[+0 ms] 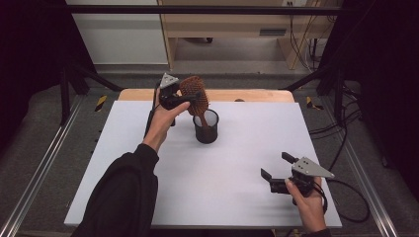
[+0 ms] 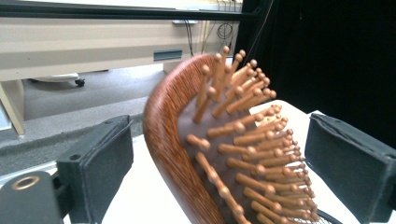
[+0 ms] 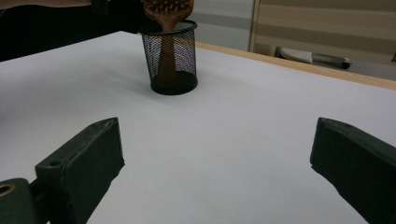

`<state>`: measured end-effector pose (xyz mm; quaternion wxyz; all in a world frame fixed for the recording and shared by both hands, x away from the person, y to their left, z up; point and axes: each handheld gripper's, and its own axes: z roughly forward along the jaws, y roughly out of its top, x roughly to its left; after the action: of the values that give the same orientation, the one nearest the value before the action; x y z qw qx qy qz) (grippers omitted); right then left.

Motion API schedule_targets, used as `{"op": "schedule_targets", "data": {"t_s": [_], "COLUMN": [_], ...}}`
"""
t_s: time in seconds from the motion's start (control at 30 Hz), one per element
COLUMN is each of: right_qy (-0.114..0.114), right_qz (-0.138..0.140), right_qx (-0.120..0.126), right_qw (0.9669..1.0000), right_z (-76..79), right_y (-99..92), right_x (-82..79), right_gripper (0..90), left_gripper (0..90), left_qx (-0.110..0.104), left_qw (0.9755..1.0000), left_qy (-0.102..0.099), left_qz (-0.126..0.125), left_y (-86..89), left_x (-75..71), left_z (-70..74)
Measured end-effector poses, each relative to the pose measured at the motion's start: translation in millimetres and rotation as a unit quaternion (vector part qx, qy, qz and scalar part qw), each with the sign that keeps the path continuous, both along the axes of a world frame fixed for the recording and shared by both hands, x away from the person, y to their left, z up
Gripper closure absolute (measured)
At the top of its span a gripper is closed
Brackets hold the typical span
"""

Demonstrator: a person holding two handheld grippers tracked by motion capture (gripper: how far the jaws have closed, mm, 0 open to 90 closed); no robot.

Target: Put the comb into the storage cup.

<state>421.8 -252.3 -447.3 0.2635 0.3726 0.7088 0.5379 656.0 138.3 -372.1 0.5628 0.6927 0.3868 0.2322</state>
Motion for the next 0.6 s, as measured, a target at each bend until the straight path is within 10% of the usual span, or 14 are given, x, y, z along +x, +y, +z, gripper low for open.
{"op": "schedule_targets", "data": {"t_s": [0.6], "right_qy": [0.000], "right_qz": [0.001], "right_qx": [0.000], "right_qw": [1.0000], "right_z": [0.0], "right_y": [0.3], "right_x": [-0.1], "right_gripper": [2.9], "left_gripper": [4.4], "left_qx": [-0.006], "left_qw": [1.0000], "left_qy": [-0.004], "left_qz": [-0.003], "left_y": [-2.3], "left_x": [-2.0], "left_z": [1.3]}}
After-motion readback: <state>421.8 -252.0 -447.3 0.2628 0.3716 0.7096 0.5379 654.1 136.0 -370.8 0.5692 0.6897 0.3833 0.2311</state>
